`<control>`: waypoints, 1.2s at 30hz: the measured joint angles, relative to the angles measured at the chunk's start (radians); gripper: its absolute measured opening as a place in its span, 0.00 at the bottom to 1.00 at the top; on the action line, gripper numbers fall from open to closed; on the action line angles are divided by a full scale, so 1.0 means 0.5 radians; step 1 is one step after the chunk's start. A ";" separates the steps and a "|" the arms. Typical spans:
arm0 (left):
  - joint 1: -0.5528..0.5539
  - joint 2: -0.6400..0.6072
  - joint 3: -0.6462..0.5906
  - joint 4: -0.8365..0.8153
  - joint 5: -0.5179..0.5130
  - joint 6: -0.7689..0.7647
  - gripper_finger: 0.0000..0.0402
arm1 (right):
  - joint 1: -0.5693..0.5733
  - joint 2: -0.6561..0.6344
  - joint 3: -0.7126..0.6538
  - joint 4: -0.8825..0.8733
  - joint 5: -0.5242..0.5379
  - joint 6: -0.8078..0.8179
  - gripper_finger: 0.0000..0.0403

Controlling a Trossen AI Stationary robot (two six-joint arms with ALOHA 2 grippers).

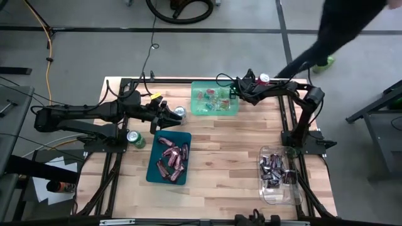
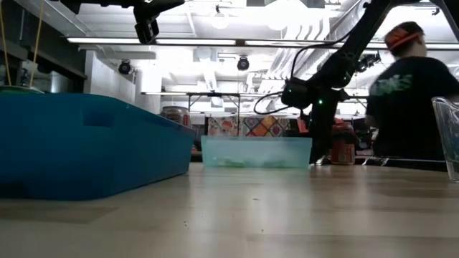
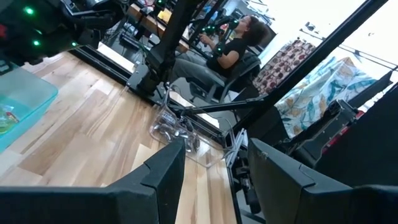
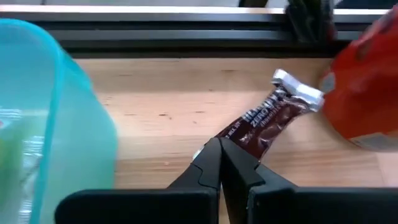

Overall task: Organize candy in baskets
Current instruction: Put the dark brown chocolate bar into the transparent bin

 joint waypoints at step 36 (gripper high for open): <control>-0.001 0.000 0.000 0.002 -0.001 0.034 0.41 | 0.190 -0.921 -0.033 -1.067 -0.420 0.151 0.00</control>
